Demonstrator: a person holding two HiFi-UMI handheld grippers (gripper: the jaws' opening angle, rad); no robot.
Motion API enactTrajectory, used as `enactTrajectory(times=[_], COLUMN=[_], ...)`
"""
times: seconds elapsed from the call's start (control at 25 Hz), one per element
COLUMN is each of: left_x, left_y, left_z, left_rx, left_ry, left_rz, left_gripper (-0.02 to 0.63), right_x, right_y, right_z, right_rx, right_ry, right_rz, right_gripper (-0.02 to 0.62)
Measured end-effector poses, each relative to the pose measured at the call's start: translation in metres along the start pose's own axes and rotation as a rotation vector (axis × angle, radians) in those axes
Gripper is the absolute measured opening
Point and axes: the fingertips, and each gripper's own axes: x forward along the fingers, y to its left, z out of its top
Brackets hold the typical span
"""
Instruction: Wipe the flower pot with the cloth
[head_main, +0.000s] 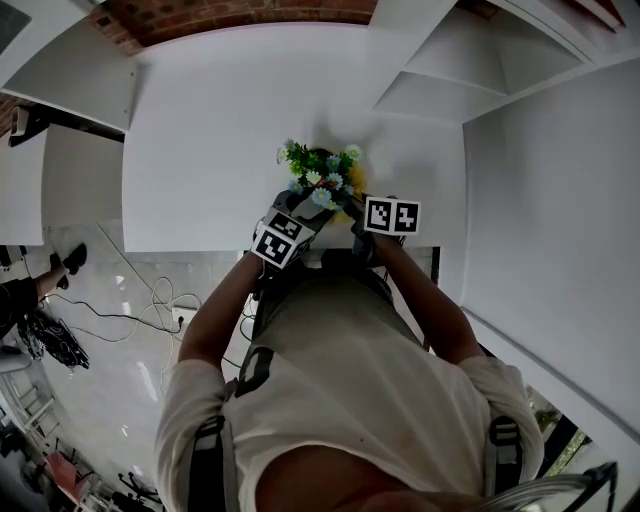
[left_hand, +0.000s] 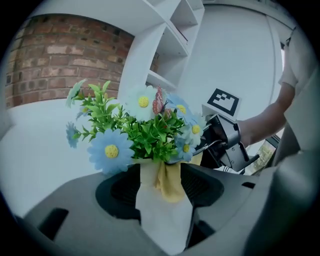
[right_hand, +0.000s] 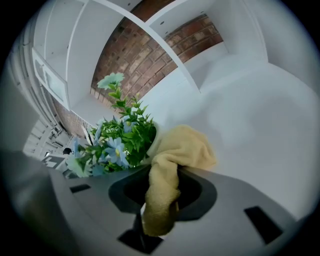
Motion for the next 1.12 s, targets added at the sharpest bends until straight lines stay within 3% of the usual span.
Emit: enactTrajectory(times=[0.28,0.48,0.68,0.84,1.12], left_x=[-0.031,-0.018,0.003,0.001,-0.003], left_y=[0.063,0.078,0.078,0.072,0.063], left_z=[0.006,0.006,0.004,0.009,-0.007], left_rx=[0.148,0.209,0.257,0.224,0.136], left_ry=[0.052,0.16,0.183,0.158,0.111], left_rz=[0.087,0.02,0.001,0.005,0.054], left_gripper=[0.285,0.285,0.285,0.242,0.262], right_x=[-0.001,-0.002,0.0,0.001,0.004], right_y=[-0.004,-0.009,-0.012,-0.013,-0.014], right_z=[0.014,0.022,0.025,0.028,0.023], right_rx=[0.018,0.002,-0.004,-0.006,-0.006], right_ry=[-0.019,-0.018,-0.018,-0.021,-0.021], right_rz=[0.005,0.0,-0.003,-0.003,-0.016], right_gripper=[0.118,0.118,0.117,0.117,0.115])
